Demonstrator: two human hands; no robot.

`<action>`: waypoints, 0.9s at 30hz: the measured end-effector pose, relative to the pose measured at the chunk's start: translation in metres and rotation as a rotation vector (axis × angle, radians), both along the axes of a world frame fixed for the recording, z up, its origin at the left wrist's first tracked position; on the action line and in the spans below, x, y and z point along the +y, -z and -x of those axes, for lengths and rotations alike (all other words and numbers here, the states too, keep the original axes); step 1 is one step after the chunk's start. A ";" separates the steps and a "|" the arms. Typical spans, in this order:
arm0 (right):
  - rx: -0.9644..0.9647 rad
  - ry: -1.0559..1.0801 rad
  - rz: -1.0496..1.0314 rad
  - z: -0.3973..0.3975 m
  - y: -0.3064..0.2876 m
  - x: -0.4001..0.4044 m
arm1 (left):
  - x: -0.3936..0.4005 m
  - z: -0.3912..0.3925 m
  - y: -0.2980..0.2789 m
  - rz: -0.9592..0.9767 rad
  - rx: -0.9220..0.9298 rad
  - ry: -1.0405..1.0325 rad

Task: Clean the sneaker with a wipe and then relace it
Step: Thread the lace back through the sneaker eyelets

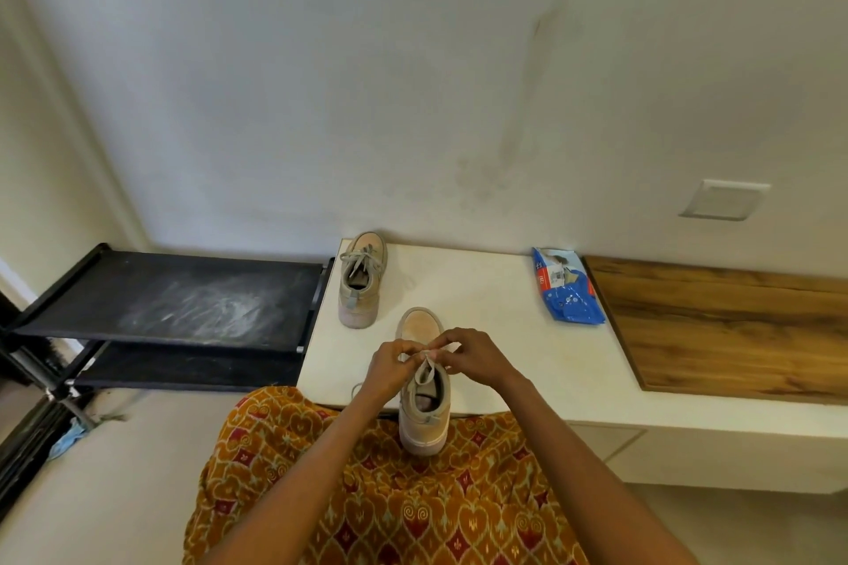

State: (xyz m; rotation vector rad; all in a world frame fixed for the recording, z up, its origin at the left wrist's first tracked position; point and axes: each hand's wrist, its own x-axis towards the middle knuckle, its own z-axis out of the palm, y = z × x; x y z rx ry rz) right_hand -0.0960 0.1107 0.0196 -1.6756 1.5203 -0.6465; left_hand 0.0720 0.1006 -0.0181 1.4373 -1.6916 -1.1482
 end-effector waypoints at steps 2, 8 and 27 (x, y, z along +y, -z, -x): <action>0.014 0.013 -0.004 0.004 0.000 0.001 | -0.001 0.000 0.002 -0.001 0.001 0.000; 0.158 0.054 0.041 -0.005 0.001 0.002 | -0.002 -0.002 0.001 -0.004 0.000 0.009; -0.231 0.434 -0.165 -0.020 0.032 0.008 | -0.001 -0.001 -0.004 -0.040 0.015 -0.005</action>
